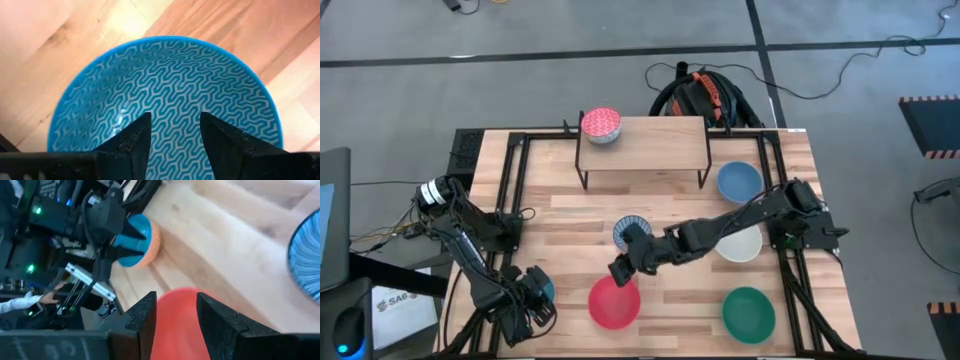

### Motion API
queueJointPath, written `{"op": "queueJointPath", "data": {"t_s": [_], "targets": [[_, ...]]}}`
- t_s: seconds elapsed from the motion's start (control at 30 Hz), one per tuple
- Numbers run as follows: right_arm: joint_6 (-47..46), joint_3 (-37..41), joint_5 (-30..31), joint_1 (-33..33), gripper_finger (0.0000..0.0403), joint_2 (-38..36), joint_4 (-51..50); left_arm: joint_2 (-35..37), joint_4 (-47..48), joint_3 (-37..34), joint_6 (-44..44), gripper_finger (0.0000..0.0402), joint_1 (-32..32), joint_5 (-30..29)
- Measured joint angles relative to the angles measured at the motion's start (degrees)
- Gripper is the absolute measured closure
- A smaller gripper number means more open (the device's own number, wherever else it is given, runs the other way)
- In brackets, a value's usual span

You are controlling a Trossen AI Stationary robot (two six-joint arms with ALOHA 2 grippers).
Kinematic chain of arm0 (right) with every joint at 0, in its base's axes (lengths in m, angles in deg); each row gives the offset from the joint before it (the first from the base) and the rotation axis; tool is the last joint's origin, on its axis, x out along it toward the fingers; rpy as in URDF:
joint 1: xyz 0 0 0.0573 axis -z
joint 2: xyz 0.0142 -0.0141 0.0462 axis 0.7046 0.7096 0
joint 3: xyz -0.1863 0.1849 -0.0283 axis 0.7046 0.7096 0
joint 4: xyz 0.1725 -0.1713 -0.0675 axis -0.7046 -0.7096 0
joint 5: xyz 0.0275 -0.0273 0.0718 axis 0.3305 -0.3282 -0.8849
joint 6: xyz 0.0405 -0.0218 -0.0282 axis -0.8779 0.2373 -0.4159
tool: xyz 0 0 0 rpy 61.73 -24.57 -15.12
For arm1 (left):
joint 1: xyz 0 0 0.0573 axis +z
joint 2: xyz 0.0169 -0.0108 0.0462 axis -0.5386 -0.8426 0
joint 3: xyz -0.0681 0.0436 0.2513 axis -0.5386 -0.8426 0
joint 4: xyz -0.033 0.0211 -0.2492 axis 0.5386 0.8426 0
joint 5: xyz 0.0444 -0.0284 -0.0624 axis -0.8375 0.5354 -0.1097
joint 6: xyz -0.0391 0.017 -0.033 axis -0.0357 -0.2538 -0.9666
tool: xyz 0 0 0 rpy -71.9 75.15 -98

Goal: Place and stack bowls onto a shelf
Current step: Stack the light blue pattern bowl on top of the red pattern bowl on the shelf

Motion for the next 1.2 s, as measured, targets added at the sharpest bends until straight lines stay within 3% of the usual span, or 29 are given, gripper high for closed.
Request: {"op": "queueJointPath", "data": {"t_s": [0.47,0.93,1.2], "targets": [[3.9,0.0,-4.1,3.9,0.0237,0.0,-2.4,3.6,6.8,0.0,3.1,0.0249,2.4,0.2],[16.1,0.0,-15.4,8.5,0.0237,-0.3,-8.9,7.6,8.6,0.0,12.7,0.0249,12.0,-0.9],[28.4,-0.5,-25.6,15.2,0.0237,-0.6,-9.5,15.2,13.7,0.0,5.1,0.0249,14.8,-2.1]]}}
